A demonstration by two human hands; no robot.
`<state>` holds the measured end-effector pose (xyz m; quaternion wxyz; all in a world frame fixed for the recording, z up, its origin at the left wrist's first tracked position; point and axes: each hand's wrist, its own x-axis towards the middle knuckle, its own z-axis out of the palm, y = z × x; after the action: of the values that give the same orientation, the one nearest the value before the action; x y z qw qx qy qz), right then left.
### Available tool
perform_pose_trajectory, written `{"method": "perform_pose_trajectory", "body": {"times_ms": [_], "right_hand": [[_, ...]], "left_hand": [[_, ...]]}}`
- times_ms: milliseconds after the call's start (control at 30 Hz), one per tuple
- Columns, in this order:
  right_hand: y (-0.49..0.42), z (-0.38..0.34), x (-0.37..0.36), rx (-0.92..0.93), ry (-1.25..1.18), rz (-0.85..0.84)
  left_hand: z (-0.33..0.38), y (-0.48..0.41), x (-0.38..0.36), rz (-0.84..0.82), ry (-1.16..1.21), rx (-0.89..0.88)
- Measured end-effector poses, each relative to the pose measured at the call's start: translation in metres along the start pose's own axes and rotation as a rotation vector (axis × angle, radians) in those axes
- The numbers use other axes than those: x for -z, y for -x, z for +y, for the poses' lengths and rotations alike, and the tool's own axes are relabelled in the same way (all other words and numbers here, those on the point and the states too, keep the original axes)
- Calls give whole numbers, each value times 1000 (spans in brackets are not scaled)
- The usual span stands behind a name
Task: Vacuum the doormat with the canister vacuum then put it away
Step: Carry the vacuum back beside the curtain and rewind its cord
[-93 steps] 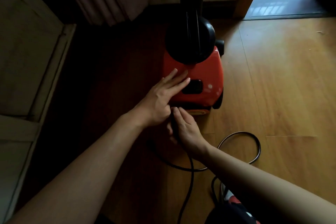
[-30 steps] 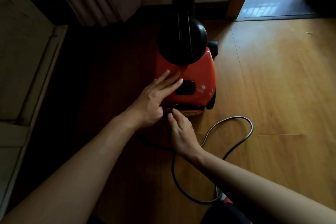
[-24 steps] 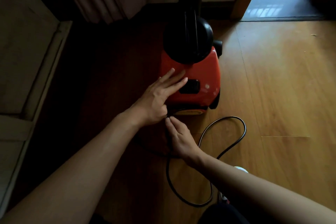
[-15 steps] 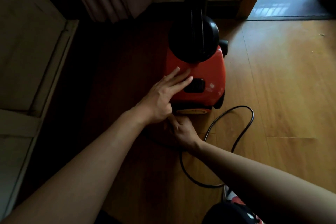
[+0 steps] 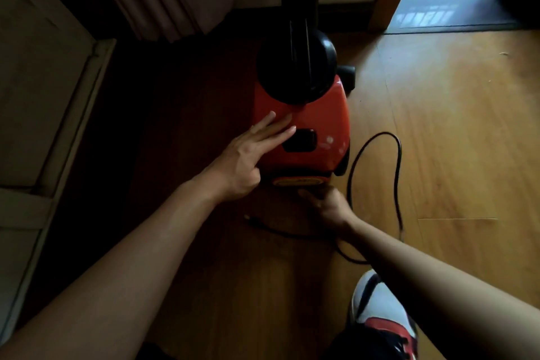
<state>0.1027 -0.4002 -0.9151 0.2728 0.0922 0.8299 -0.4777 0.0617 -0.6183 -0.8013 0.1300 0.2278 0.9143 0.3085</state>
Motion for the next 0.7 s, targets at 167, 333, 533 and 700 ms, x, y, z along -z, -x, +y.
{"method": "perform_pose_trajectory", "body": {"times_ms": [167, 333, 533, 700], "right_hand": [[14, 23, 67, -81, -30, 84], [40, 12, 70, -133, -636, 13], [55, -11, 57, -72, -910, -95], [61, -23, 53, 38, -897, -178]], "left_hand": [[-4, 0, -1, 5, 23, -1], [-3, 0, -2, 1, 8, 11], [1, 1, -1, -1, -15, 4], [6, 1, -1, 2, -30, 7]]}}
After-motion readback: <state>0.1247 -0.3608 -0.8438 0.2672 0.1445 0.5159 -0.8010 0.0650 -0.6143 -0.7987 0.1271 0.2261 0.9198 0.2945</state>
